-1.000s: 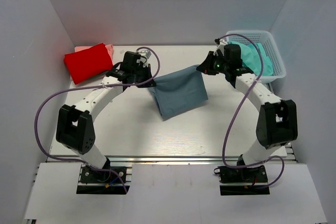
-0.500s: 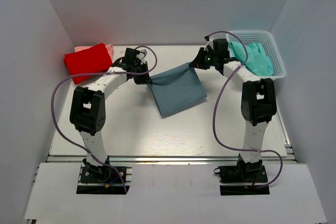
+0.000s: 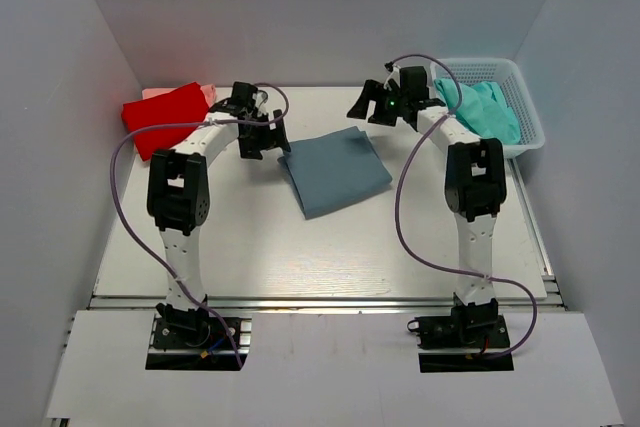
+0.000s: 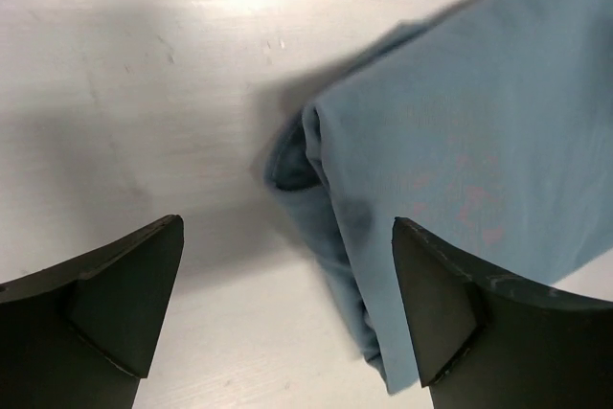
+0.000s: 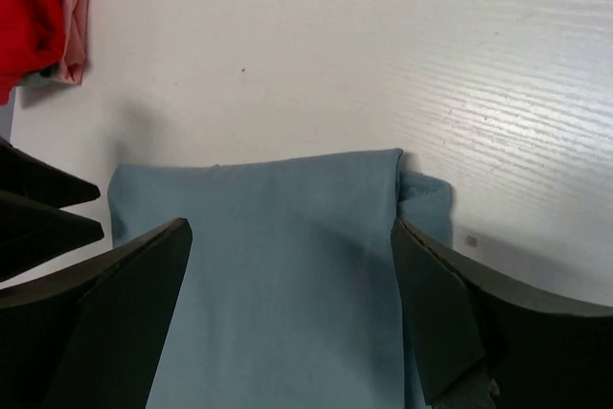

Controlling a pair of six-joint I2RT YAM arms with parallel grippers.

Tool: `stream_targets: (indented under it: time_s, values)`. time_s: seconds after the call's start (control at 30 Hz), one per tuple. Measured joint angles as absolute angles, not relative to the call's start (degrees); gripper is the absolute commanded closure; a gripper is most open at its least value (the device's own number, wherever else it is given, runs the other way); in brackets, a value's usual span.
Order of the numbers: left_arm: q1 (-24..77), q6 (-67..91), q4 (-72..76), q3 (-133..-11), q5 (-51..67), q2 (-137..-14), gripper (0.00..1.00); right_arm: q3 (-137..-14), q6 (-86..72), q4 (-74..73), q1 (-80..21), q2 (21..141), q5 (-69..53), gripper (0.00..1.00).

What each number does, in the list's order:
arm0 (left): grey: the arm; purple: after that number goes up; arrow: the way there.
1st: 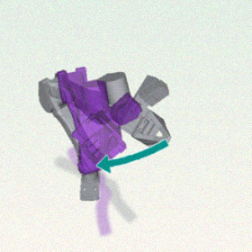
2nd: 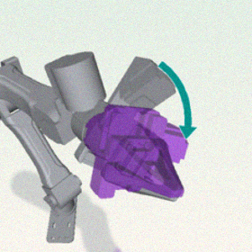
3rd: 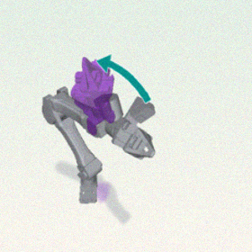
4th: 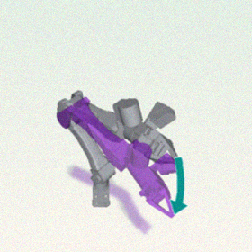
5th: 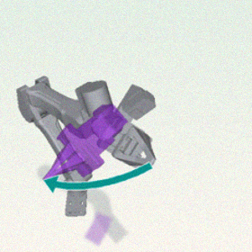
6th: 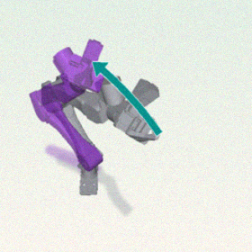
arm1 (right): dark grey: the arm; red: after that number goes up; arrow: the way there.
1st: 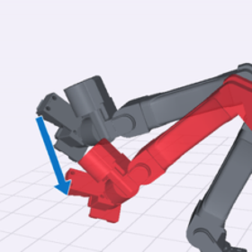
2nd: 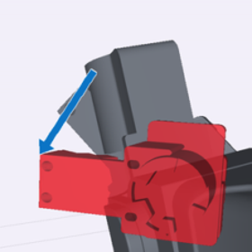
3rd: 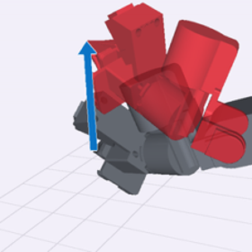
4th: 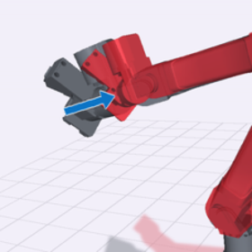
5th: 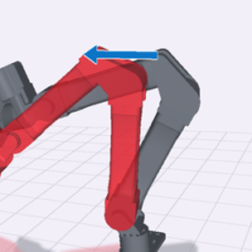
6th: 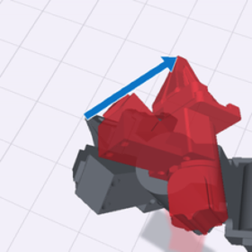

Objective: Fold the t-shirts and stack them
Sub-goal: Fold the long partially folded tshirt into a neat square, then put the neatly folded tshirt into the corner of the board with the left arm

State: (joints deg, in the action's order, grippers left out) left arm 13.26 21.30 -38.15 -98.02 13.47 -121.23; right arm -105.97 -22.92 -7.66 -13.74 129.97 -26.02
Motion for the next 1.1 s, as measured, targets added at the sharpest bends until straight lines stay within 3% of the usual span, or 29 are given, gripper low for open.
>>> stream_targets:
  time_s: [0.37,0.6,0.7,0.73,0.83,0.87,0.93,0.97,1.1]
  values:
    - [17.04,24.51,-26.0,-75.26,20.73,-112.18,0.0,-76.27,-22.81,-0.67,-13.61,106.94,-25.65,0.1]
    - [19.53,28.56,-14.41,-70.06,23.24,-111.07,0.03,-67.72,-23.64,2.13,-13.61,102.02,-26.59,0.1]
    - [20.6,29.87,-11.66,-69.87,22.94,-111.79,0.16,-64.84,-23.86,2.42,-13.58,101.51,-27.18,0.1]
    - [20.88,30.04,-11.05,-69.95,22.61,-112.16,0.3,-63.96,-23.88,2.44,-13.58,101.32,-27.24,0.1]
    - [21.54,30.74,-10.46,-70.26,20.18,-113.36,0.51,-61.91,-23.92,2.7,-13.58,100.18,-27.51,0.1]
    - [21.58,30.63,-10.5,-70.87,19.66,-114.06,0.63,-61.3,-23.92,2.83,-13.56,99.61,-27.57,0.1]
    - [21.82,30.76,-11.49,-72.9,18.31,-115.81,0.79,-60.29,-23.94,3.14,-13.56,98.17,-27.59,0.1]
    - [21.89,30.65,-12.19,-74.37,18.04,-116.88,0.98,-59.94,-23.97,3.16,-13.54,97.47,-27.64,0.1]
    - [22.04,27.81,-15.53,-79.96,16.01,-119.39,1.0,-58.57,-23.99,3.68,-13.45,94.56,-27.44,0.1]
